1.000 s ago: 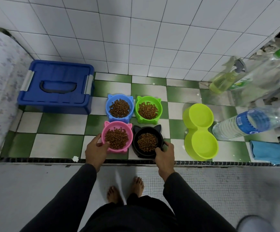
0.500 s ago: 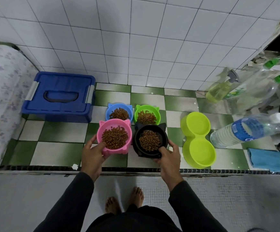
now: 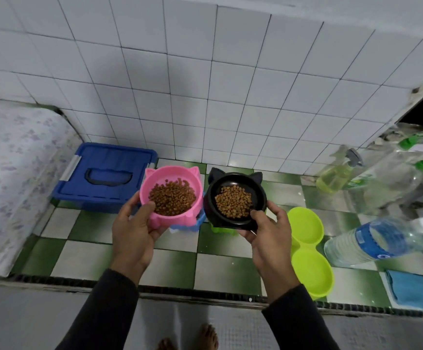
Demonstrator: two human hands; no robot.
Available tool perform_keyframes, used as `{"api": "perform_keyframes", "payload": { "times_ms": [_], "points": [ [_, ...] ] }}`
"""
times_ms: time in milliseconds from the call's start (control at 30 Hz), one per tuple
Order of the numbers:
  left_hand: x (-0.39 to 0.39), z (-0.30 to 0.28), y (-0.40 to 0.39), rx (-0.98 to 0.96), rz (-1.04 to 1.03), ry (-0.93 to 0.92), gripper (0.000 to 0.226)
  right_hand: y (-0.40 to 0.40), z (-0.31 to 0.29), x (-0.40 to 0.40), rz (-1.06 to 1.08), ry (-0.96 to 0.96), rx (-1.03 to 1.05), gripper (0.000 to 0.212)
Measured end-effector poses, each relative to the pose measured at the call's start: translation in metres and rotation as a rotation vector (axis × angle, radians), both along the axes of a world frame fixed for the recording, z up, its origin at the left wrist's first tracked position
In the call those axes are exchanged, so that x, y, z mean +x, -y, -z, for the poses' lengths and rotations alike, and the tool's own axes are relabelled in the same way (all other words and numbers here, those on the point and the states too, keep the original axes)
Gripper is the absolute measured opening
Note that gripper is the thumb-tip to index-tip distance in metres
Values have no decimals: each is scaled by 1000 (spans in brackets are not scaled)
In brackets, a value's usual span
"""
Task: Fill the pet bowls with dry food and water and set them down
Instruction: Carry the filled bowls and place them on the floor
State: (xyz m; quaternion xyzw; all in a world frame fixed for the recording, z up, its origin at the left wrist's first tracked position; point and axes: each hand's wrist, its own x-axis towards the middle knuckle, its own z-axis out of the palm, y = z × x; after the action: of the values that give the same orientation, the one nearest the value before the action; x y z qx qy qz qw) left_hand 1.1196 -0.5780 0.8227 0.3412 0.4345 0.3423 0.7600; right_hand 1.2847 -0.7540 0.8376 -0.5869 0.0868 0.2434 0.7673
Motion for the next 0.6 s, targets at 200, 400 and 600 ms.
{"api": "perform_keyframes", "payload": {
  "times_ms": [200,400,600],
  "points": [
    [0,-26,-12,37,-64,55,43,-20,-33,10,-62,37,69,43],
    [-15,-49,-21,68,-160,79,43,-46,-57,8,-155,61,108,42],
    [-52,-64,-32,89,-297,98,40,-86,-73,-12,-262,68,137,44]
  ]
}}
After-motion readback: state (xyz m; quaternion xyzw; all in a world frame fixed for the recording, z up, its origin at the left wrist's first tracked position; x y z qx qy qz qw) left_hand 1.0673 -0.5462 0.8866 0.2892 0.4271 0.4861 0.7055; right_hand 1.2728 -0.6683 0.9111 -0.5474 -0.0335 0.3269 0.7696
